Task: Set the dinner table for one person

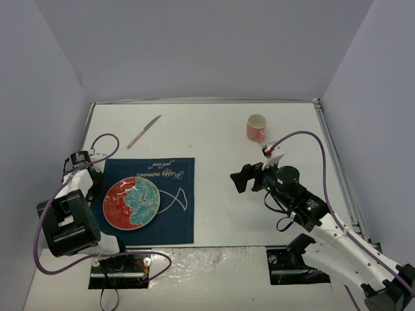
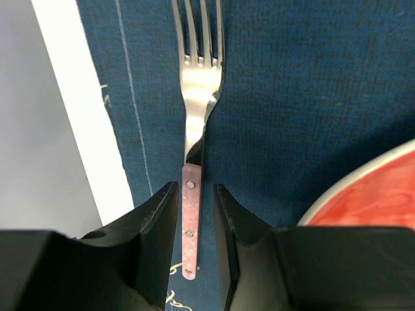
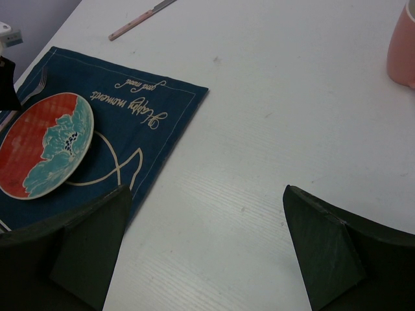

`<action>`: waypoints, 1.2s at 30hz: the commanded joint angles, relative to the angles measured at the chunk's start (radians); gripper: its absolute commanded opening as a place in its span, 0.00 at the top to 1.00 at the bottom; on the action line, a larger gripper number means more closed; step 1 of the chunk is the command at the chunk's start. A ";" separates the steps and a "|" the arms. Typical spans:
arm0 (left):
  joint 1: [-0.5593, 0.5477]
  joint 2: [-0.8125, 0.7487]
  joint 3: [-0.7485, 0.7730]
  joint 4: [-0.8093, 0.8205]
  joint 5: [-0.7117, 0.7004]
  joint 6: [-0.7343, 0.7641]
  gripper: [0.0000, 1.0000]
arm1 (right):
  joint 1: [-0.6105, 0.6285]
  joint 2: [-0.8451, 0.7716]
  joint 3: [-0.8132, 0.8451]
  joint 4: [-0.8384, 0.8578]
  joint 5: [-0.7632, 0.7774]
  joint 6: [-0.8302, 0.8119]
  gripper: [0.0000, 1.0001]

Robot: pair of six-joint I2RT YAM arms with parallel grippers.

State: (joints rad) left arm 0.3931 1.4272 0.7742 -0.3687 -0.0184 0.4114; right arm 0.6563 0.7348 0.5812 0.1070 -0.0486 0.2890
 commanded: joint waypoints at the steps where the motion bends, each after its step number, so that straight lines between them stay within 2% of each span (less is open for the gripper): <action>1: 0.004 -0.079 0.028 0.015 0.017 -0.005 0.75 | 0.006 -0.022 0.017 0.056 0.001 -0.008 0.00; 5: 0.004 -0.089 0.041 0.028 0.018 -0.029 0.71 | 0.006 -0.033 0.014 0.056 0.003 -0.008 0.00; 11: 0.000 -0.114 0.090 0.070 0.059 -0.076 0.59 | 0.006 -0.036 0.011 0.056 0.016 -0.008 0.00; 13: -0.010 -0.106 0.105 0.089 0.061 -0.098 0.52 | 0.006 -0.034 0.009 0.057 0.020 -0.008 0.00; 15: -0.028 -0.095 0.126 0.098 0.049 -0.114 0.39 | 0.006 -0.025 0.009 0.055 0.026 -0.008 0.00; 21: -0.103 -0.083 0.156 0.137 -0.026 -0.114 0.32 | 0.006 0.020 0.025 0.048 0.032 -0.007 0.00; 27: -0.160 -0.050 0.170 0.194 -0.096 -0.114 0.14 | 0.002 0.097 0.054 0.027 0.036 -0.004 0.00; 36: -0.177 0.078 0.151 0.272 -0.195 -0.143 0.05 | -0.003 0.183 0.141 -0.025 0.046 0.019 0.01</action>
State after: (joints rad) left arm 0.2161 1.4631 0.8940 -0.1797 -0.1370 0.2998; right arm 0.6559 0.8927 0.6246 0.0556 -0.0288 0.2911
